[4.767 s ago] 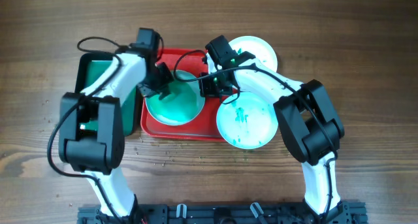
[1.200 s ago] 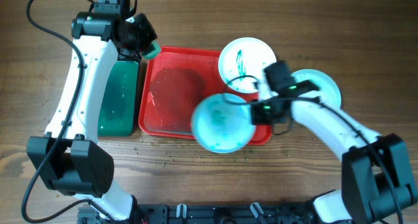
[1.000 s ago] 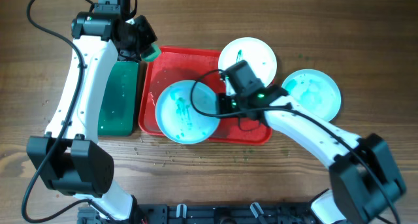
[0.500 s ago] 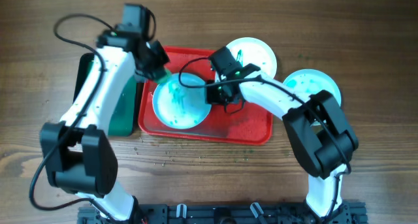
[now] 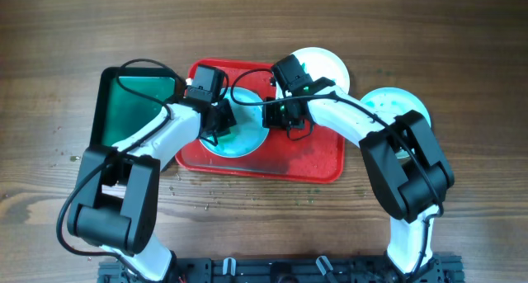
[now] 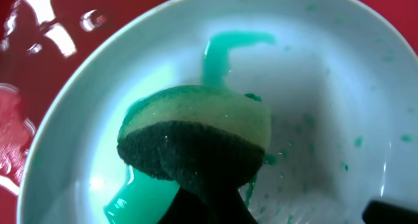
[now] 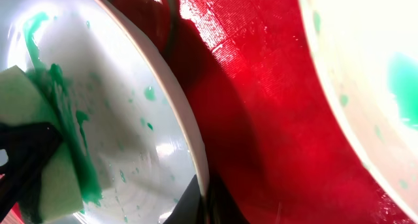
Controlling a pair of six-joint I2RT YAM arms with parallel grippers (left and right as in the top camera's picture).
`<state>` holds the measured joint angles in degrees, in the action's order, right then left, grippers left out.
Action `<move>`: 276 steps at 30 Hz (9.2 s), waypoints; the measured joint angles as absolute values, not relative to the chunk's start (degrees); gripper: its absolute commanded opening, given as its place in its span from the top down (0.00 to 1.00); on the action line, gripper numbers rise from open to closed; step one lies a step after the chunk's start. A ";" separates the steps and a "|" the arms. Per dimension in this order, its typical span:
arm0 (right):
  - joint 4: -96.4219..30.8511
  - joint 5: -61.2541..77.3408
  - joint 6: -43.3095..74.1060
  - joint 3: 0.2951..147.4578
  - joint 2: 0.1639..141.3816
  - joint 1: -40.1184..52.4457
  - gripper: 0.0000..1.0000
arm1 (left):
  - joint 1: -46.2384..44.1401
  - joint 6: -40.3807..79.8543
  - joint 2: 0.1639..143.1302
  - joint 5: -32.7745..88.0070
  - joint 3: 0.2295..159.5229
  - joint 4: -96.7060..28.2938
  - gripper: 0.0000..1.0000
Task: Clean dirty plates on tray and stack at the side
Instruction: 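Scrub the tilted plate with the sponge in the left gripper, then carry the plate with the right gripper and stack it on the side plate, then grasp the last plate's rim with the right gripper and tilt it, then scrub the last plate with the sponge in the left gripper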
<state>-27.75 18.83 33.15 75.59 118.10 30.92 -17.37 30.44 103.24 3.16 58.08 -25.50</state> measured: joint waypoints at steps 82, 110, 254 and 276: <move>-41.89 4.10 28.38 76.01 106.54 32.42 0.96 | -6.94 42.06 87.55 -3.68 74.43 -47.22 0.96; -44.73 -82.74 27.11 76.01 96.14 65.56 0.96 | -6.94 41.87 87.85 -3.09 74.43 -43.20 0.96; -35.68 20.62 33.82 78.87 119.46 25.30 0.96 | -21.93 5.98 115.81 28.36 73.91 -41.41 0.96; -35.05 22.46 32.29 78.65 119.70 25.21 0.96 | -17.69 15.68 116.14 2.85 74.17 -24.36 0.96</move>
<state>-35.05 22.46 32.29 78.65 119.70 25.21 -17.69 15.68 116.14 2.85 74.17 -24.36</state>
